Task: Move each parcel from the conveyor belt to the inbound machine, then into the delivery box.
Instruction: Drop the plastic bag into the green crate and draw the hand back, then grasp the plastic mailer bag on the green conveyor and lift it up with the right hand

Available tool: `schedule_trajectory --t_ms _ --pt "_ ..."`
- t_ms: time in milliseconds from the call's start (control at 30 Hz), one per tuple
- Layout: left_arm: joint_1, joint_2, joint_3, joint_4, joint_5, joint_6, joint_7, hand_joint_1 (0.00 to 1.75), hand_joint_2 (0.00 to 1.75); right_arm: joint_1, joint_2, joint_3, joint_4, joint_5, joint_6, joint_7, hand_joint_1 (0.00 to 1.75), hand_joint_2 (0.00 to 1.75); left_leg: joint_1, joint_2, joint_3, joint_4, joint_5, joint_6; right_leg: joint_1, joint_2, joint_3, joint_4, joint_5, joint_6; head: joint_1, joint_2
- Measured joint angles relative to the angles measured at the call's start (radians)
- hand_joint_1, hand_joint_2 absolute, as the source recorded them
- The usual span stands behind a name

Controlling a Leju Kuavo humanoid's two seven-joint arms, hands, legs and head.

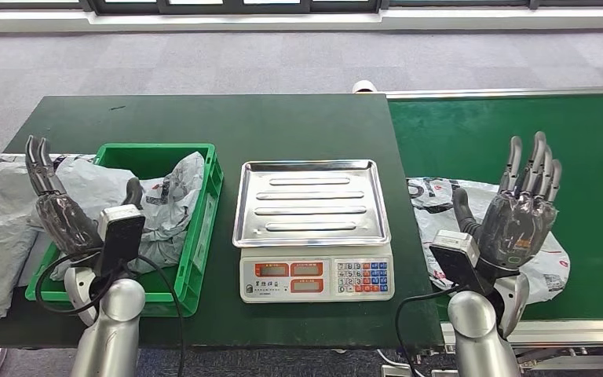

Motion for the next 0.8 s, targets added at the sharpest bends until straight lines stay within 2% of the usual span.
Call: schedule_trajectory --t_ms 100,200,267,333,433,500,633,800 --pt "0.004 -0.001 0.0 -0.008 0.033 0.0 -0.029 0.0 1.75 -0.004 -0.002 -0.006 0.008 0.016 0.023 0.032 0.0 1.75 0.0 0.0 0.0 0.0 0.0 0.0 0.0 0.0 0.0 0.0 0.0 0.0 0.0 0.0" --pt "0.041 -0.004 -0.007 -0.082 0.208 0.0 -0.15 0.0 1.75 -0.057 -0.027 -0.043 0.1 0.059 0.13 0.205 0.0 1.75 0.0 0.004 0.001 0.0 -0.001 0.0 0.0 0.004 0.0 0.0 0.0 0.0 0.0 0.0" --pt "0.082 -0.006 -0.029 -0.172 0.281 0.0 -0.173 0.0 1.75 -0.114 -0.062 -0.098 0.226 0.035 0.171 0.25 0.0 1.75 -0.001 0.004 0.001 0.0 -0.001 0.002 -0.001 0.003 0.0 -0.001 0.001 0.001 0.0 0.0" --pt "0.124 -0.006 -0.053 -0.256 0.306 0.0 -0.182 0.0 1.75 -0.173 -0.092 -0.161 0.354 -0.074 0.249 0.185 0.0 1.75 -0.002 0.001 0.0 0.001 -0.001 0.002 -0.002 0.001 0.0 -0.001 0.001 0.001 0.0 0.0" --pt "0.166 -0.005 -0.078 -0.348 0.326 0.0 -0.203 0.0 1.75 -0.254 -0.113 -0.27 0.511 -0.391 0.492 0.039 0.0 1.75 -0.003 0.001 0.0 0.001 -0.001 0.003 -0.003 0.001 0.0 -0.001 0.001 0.002 0.0 0.0" --pt "0.179 -0.004 -0.087 -0.387 0.331 0.0 -0.205 0.0 1.75 -0.291 -0.12 -0.333 0.585 -0.528 0.599 -0.007 0.0 1.75 -0.003 -0.001 0.0 0.001 -0.001 0.003 -0.003 -0.001 0.0 -0.001 0.001 0.003 0.0 0.0" --pt "0.192 0.001 -0.1 -0.428 0.34 -0.001 -0.203 0.0 1.75 -0.338 -0.125 -0.41 0.681 -0.673 0.725 -0.023 0.0 1.75 -0.002 -0.001 0.0 0.0 -0.001 0.003 -0.002 -0.001 0.0 -0.001 0.0 0.003 0.0 0.0" --pt "0.198 0.009 -0.112 -0.444 0.375 -0.001 -0.21 0.0 1.75 -0.362 -0.126 -0.455 0.767 -0.863 0.915 -0.021 0.0 1.75 -0.002 0.0 0.0 0.0 -0.001 0.003 -0.002 -0.001 0.0 0.0 0.0 0.003 0.0 0.0"
